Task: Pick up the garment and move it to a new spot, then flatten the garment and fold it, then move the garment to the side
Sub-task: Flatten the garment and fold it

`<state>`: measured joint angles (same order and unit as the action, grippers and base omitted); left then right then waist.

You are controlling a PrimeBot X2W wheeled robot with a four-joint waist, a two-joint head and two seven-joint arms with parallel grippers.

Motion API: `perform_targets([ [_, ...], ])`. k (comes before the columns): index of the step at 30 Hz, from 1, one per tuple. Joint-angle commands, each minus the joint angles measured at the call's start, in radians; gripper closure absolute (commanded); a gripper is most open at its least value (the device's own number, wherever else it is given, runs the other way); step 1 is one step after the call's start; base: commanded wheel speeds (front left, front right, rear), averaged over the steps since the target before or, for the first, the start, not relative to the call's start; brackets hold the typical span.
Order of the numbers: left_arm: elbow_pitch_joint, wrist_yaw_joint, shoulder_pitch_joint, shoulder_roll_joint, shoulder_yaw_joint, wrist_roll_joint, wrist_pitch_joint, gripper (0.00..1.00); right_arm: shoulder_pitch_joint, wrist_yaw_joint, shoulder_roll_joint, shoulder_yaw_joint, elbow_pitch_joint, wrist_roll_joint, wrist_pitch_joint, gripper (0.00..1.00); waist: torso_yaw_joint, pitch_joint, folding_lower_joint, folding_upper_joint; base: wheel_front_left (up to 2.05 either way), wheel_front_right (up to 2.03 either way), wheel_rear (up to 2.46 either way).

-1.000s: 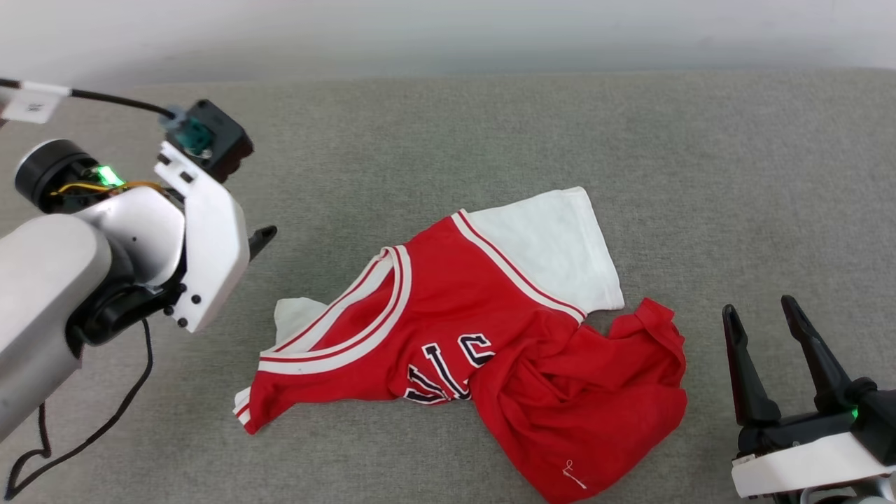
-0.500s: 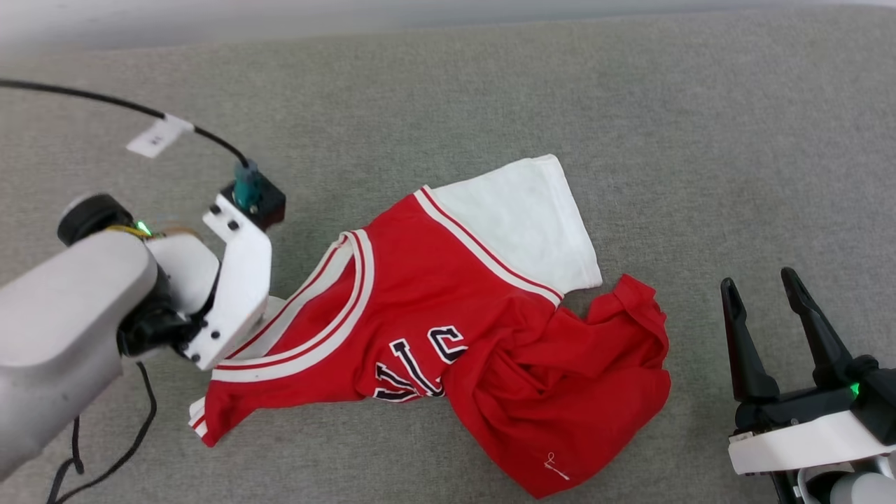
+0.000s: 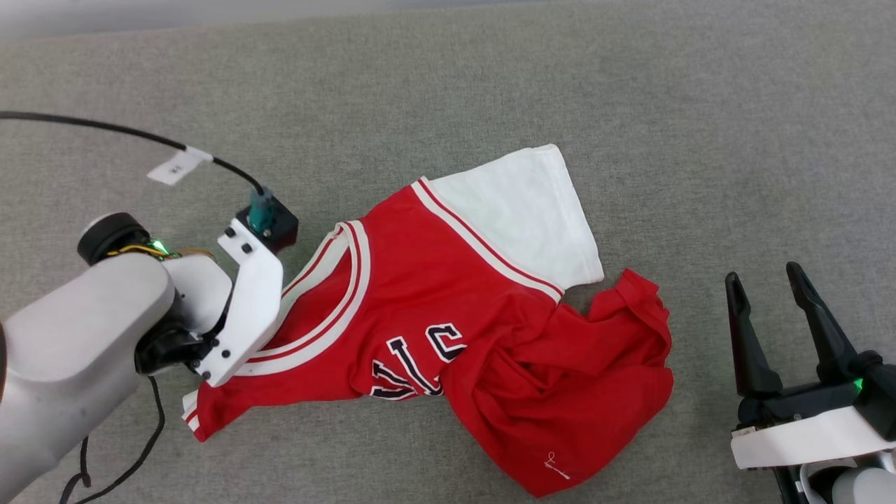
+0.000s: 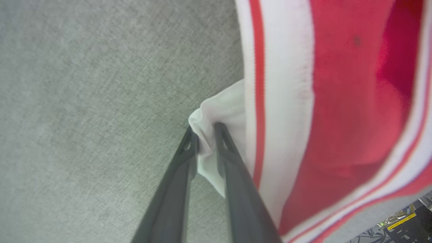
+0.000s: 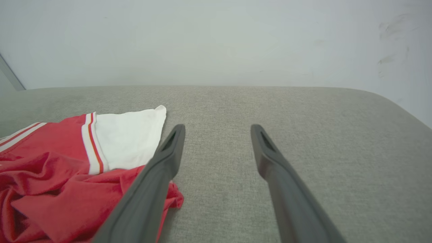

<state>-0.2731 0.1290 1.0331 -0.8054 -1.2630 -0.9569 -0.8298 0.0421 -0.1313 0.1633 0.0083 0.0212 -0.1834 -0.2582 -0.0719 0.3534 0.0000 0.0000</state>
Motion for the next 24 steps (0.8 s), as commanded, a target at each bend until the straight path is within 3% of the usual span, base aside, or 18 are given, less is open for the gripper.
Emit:
perform_targets([
  [1,-0.002,-0.001,-0.023,-0.003,-0.015,0.006,0.023,1.0,-0.002,0.001,0.0,-0.002,-0.004,0.005,-0.004,0.0,0.013,-0.017,0.0,0.0,0.0,0.0,0.0],
  [6,-0.007,-0.01,-0.037,-0.086,0.03,-0.027,0.095,1.0,-0.022,0.001,-0.007,-0.004,-0.011,0.005,-0.005,0.0,0.037,-0.055,0.0,0.0,0.0,0.0,0.0],
  [10,-0.025,-0.048,-0.084,-0.174,0.049,-0.063,0.118,1.0,-0.027,0.001,-0.012,-0.004,-0.011,0.006,-0.005,0.0,0.047,-0.071,0.0,0.0,0.0,0.0,0.0],
  [15,-0.045,-0.087,-0.152,-0.223,0.047,-0.108,0.126,1.0,-0.036,0.001,-0.012,-0.002,-0.01,0.007,-0.005,0.0,0.05,-0.078,0.0,0.0,0.0,0.0,0.0],
  [19,-0.06,-0.116,-0.205,-0.226,0.05,-0.138,0.162,1.0,-0.041,0.001,-0.009,0.004,-0.012,0.004,-0.001,0.0,0.051,-0.087,0.0,0.0,0.0,0.0,0.0],
  [20,-0.061,-0.12,-0.212,-0.218,0.052,-0.136,0.181,0.24,-0.044,0.001,-0.008,0.004,-0.013,0.004,0.0,0.0,0.052,-0.093,0.0,0.0,0.0,0.0,0.0],
  [21,-0.064,-0.128,-0.218,-0.209,0.057,-0.135,0.202,0.0,-0.046,0.001,-0.007,0.003,-0.014,0.003,0.001,0.0,0.053,-0.099,0.0,0.0,0.0,0.0,0.0],
  [24,-0.064,-0.133,-0.218,-0.193,0.06,-0.109,0.259,0.0,-0.053,0.001,-0.006,-0.002,-0.014,0.002,0.006,0.0,0.057,-0.121,0.0,0.0,0.0,0.0,0.0],
])
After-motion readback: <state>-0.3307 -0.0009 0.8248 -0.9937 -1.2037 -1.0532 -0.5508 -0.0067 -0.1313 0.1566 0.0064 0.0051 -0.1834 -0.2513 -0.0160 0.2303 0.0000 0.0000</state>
